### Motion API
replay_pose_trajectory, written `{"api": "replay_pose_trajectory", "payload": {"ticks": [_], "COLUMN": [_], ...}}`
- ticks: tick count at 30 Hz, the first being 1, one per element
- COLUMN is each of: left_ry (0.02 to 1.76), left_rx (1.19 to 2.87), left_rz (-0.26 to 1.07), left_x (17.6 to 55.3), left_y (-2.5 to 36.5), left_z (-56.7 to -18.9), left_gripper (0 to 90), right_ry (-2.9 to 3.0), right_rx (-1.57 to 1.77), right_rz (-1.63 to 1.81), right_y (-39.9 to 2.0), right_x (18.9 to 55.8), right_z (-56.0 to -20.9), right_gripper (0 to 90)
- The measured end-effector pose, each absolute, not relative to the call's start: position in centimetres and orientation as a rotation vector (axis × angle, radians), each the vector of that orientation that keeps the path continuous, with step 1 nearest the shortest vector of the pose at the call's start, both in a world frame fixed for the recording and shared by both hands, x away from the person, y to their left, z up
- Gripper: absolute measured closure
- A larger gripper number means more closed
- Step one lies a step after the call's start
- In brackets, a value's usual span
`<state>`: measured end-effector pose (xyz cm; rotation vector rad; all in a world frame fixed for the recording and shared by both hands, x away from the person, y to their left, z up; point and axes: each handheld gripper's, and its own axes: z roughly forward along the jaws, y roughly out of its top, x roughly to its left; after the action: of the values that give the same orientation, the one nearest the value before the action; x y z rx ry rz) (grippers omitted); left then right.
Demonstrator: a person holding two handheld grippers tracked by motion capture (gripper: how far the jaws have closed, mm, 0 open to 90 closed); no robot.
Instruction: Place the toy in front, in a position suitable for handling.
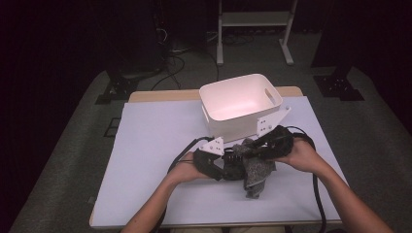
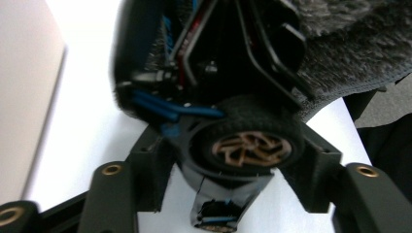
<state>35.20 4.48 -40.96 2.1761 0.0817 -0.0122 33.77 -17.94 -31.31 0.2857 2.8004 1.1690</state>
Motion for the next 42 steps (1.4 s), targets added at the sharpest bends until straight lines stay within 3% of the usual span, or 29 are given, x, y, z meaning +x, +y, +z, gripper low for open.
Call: {"api": "replay_pose_trajectory", "payload": {"ticks": [5,10,18,30,42], "left_ry": [0.12,0.108,0.068,0.036,0.037], "left_rx": [2.141,2.129,2.191,2.219,2.272], "left_rz": [-0.04,0.018,0.074,0.064,0.054], "left_x": [35.4,35.4,35.2,35.0,35.0], "left_y": [4.2,4.5,4.8,6.0,7.6], "left_z": [-41.8,-42.0,-41.1,-41.0,-40.2], "left_gripper": [34.6,56.3,56.8,56.7,56.8], "right_ry": [2.807,2.808,2.794,2.785,2.823], "right_rx": [0.277,0.287,0.273,0.201,0.254], "right_rz": [1.173,1.172,1.172,1.193,1.141], "right_y": [-17.9,-18.2,-17.9,-15.8,-16.8], "right_x": [33.7,33.6,33.4,33.1,33.3], "right_z": [-31.3,-31.4,-31.2,-30.9,-32.1], "right_gripper": [78.4,78.3,78.2,77.7,77.7]}}
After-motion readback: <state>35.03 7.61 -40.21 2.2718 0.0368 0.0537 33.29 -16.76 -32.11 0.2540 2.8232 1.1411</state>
